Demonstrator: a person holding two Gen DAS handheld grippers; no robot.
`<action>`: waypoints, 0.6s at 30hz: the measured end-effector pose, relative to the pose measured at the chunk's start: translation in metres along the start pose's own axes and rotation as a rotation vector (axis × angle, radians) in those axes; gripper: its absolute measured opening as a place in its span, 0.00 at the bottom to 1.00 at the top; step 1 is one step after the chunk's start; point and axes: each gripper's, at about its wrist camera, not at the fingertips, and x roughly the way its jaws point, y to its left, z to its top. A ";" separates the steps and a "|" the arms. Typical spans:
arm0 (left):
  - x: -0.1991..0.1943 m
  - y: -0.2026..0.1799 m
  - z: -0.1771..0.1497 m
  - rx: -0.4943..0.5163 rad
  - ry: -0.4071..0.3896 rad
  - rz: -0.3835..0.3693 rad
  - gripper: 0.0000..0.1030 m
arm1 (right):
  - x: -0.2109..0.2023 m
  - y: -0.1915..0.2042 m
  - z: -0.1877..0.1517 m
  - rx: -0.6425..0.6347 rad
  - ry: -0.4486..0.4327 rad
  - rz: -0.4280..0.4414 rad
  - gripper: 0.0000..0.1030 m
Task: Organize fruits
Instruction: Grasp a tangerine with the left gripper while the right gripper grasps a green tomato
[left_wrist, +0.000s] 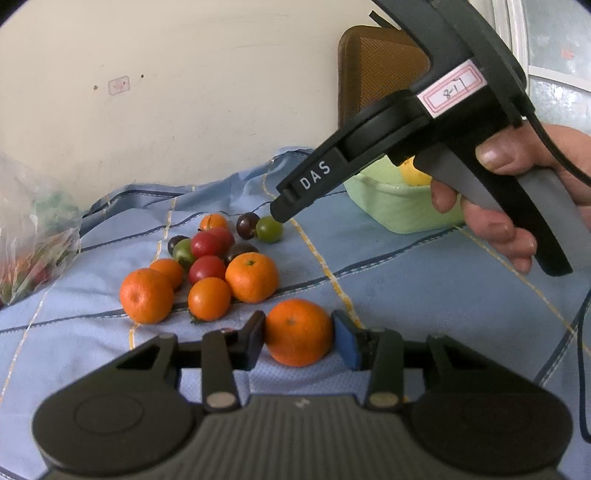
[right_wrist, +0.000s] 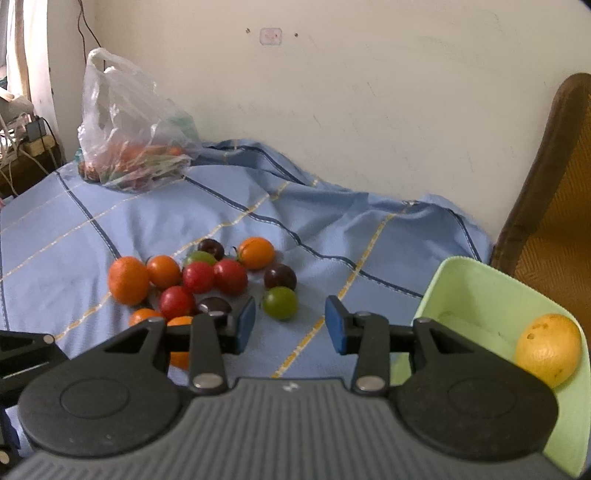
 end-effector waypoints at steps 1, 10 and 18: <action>0.000 0.000 0.000 -0.002 0.001 -0.001 0.38 | 0.000 0.000 0.000 0.000 0.001 -0.002 0.43; 0.001 0.001 0.000 -0.008 0.015 -0.002 0.39 | -0.001 0.005 -0.001 -0.020 0.001 -0.003 0.44; 0.001 0.002 -0.001 -0.014 0.015 -0.005 0.39 | 0.003 0.001 0.009 0.007 0.010 0.008 0.44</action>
